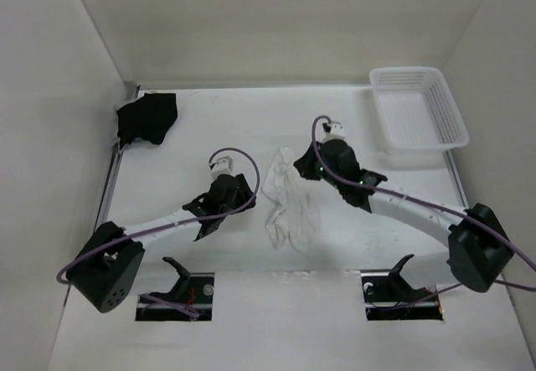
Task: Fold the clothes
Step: Move the tank top to the center of the board, then flatten the tank top out
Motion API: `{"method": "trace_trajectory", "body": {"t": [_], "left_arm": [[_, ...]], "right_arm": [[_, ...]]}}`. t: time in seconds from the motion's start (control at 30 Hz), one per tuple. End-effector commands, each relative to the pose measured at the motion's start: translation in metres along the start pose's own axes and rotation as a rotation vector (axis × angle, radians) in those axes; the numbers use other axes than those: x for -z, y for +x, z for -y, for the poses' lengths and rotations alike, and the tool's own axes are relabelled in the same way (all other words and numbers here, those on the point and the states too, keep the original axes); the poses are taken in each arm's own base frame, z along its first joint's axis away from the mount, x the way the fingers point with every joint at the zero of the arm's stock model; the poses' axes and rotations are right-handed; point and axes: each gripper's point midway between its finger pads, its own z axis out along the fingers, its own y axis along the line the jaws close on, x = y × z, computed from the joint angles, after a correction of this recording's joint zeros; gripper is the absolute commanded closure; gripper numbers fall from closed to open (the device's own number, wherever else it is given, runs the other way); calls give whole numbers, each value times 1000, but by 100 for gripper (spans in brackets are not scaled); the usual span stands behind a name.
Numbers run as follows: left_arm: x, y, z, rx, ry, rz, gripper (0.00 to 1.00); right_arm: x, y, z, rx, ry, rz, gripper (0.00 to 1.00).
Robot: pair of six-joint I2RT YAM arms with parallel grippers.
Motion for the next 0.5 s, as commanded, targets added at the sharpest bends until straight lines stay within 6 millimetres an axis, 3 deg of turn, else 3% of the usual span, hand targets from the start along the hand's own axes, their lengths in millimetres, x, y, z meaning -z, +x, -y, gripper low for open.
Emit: {"method": "trace_trajectory", "body": {"t": [0.0,0.03,0.1,0.2,0.3,0.33,0.47], "left_arm": [[-7,-11,64,-68,164,35,54],[-8,-9,66,-74,167,31,54],[-7,10,72,-110,175,-22,59],[14,30,48,-86,122,-59,63],[32,47,37,-48,118,-93,67],[40,61,37,-39,121,-141,68],[58,114,57,-44,124,-306,66]], "right_arm": [[38,107,52,181,234,-185,83],[43,115,53,181,242,-198,79],[73,151,56,147,263,-271,76],[118,189,49,101,235,-345,66],[146,208,59,65,274,-394,60],[156,215,66,59,301,-418,59],[178,228,74,57,351,-467,54]]}}
